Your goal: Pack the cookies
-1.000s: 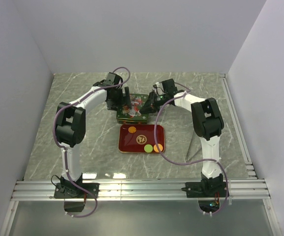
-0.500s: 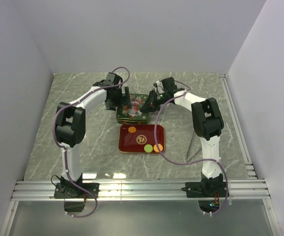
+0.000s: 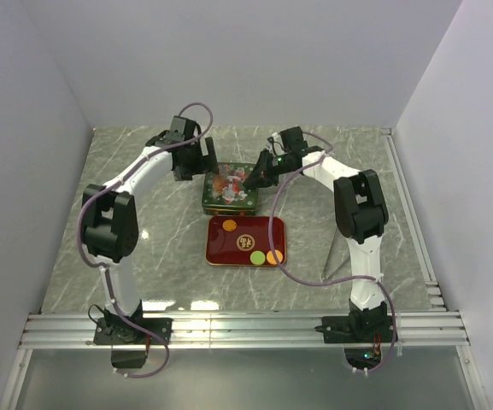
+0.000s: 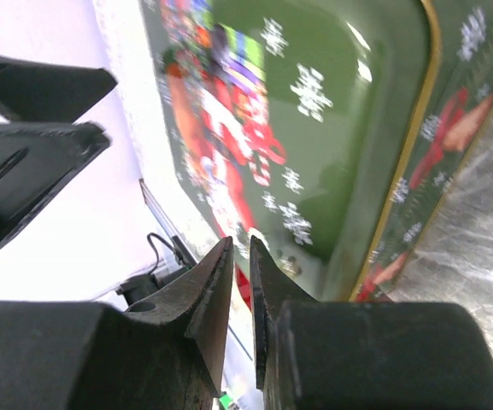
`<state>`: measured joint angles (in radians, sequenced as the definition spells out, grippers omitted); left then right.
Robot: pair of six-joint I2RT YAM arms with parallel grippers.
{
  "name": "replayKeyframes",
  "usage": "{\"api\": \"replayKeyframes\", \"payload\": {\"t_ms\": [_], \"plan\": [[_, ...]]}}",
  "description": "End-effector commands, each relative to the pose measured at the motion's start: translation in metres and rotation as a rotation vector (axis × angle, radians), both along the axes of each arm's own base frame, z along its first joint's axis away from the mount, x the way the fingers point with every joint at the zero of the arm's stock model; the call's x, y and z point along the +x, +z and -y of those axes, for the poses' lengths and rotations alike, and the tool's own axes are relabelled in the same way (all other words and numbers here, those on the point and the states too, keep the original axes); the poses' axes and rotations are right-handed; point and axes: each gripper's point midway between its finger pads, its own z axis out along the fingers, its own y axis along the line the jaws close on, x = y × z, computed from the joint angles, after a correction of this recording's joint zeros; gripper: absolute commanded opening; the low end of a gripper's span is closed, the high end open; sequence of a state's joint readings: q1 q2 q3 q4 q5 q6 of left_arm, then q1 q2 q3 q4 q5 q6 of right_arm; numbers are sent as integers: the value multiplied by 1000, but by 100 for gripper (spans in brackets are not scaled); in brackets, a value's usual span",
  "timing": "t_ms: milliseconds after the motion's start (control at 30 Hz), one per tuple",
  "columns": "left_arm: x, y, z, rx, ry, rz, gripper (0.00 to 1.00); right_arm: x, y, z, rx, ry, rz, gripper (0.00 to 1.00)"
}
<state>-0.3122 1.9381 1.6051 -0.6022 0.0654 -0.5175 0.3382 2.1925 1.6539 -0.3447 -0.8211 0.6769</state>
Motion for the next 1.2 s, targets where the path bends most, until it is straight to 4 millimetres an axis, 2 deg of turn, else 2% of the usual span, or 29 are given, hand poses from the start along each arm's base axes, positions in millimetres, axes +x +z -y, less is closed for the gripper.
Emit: {"api": "replayKeyframes", "payload": {"t_ms": [0, 267, 400, 567, 600, 633, 667, 700, 733, 767, 800, 833, 867, 900, 967, 1000, 1033, 1067, 1100, 1133, 1167], "plan": [[12, 50, -2, -39, 14, 130, 100, 15, 37, -3, 20, 0, 100, 21], [9, 76, -11, -65, 40, 194, 99, 21, 89, -4, 46, -20, 205, 22], [4, 92, -16, -70, 36, 236, 99, 23, 128, -4, 69, -34, 283, 22], [-3, 108, -22, -73, 26, 298, 100, 12, 184, 0, 96, -40, 388, 22], [-10, 111, -24, -75, 22, 310, 100, 7, 200, 3, 100, -46, 422, 23], [-11, 117, -24, -82, 16, 342, 100, 2, 207, 4, 102, -45, 436, 23], [-17, 107, -27, -75, 16, 330, 99, -2, 209, 6, 102, -48, 439, 23], [-21, 117, -29, -77, 16, 365, 100, -8, 223, 7, 117, -52, 461, 23], [-25, 117, -31, -73, 17, 365, 100, -12, 228, 9, 123, -54, 471, 23], [-30, 110, -34, -66, 20, 356, 99, -18, 226, 9, 123, -52, 462, 23], [-35, 116, -37, -63, 26, 375, 99, -27, 239, 11, 137, -50, 490, 23], [-38, 117, -41, -53, 30, 388, 99, -32, 243, 12, 139, -53, 498, 23], [-44, 110, -45, -43, 37, 384, 99, -38, 239, 13, 133, -53, 490, 23], [-52, 122, -49, -44, 46, 420, 99, -48, 251, 15, 142, -50, 519, 23], [-66, 129, -62, -19, 79, 457, 99, -61, 247, 17, 122, -47, 530, 24], [-70, 133, -67, -7, 98, 472, 100, -73, 257, 20, 122, -45, 561, 24], [-74, 134, -73, 6, 116, 481, 99, -79, 258, 22, 109, -38, 589, 24], [-81, 139, -86, 36, 166, 505, 100, -84, 250, 23, 81, -45, 592, 25], [-86, 140, -92, 49, 188, 510, 100, -96, 261, 29, 78, -48, 631, 26], [-90, 140, -97, 60, 209, 518, 99, -102, 261, 32, 63, -42, 662, 27], [-95, 134, -103, 80, 227, 514, 99, -105, 252, 36, 33, -56, 662, 27]]}}
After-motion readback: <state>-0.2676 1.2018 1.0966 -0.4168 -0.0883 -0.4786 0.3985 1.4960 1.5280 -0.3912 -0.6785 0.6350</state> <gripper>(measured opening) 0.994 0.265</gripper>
